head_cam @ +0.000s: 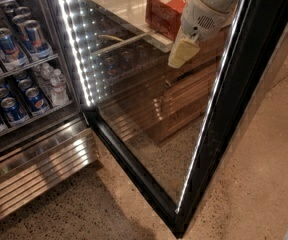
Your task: Close right fridge door
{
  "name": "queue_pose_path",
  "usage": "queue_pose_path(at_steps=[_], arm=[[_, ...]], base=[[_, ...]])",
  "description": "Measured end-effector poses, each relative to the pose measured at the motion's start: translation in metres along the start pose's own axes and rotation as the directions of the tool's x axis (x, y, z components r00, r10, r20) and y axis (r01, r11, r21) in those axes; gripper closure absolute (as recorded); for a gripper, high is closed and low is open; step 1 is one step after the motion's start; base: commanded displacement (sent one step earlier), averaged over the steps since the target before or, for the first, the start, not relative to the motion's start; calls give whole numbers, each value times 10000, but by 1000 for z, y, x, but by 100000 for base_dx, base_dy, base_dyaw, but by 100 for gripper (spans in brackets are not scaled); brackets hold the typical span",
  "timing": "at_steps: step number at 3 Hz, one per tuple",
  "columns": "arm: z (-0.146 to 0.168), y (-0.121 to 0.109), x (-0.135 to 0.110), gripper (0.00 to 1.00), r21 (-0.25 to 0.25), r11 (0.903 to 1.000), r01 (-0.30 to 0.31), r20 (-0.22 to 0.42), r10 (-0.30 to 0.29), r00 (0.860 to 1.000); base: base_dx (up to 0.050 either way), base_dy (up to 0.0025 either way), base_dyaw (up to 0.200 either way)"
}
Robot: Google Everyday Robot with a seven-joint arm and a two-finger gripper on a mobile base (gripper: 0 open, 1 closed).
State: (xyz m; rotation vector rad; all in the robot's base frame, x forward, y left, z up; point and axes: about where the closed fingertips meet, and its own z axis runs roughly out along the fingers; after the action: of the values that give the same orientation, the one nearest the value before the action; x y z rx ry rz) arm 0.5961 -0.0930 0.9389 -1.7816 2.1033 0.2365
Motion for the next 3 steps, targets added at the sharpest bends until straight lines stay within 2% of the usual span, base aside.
queue_pose_path(at_steps=[3], arm=[[0,0,0,100,0,10000,0,0,0,10000]], base=[[-3575,-242,13824]])
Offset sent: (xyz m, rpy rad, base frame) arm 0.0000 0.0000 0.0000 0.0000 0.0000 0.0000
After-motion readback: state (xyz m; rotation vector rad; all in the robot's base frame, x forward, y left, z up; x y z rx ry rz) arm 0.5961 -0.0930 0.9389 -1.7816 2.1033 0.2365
